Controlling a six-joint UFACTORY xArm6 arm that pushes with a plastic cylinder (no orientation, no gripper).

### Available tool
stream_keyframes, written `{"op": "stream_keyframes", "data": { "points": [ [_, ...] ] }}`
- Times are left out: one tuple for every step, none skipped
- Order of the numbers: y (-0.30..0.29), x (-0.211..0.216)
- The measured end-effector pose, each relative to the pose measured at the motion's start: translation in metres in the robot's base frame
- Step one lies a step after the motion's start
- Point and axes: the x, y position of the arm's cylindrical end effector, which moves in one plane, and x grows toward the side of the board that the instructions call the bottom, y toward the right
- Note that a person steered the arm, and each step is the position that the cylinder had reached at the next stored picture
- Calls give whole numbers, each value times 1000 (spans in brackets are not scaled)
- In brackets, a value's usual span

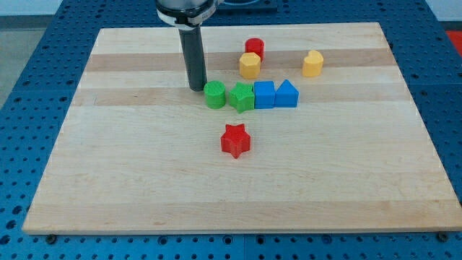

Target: Slightly move the green circle to the bottom

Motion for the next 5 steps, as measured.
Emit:
{"op": "stream_keyframes", "data": {
  "points": [
    [1,-6],
    [6,-7],
    [18,-7],
    [19,-7],
    [19,-4]
  ]
}}
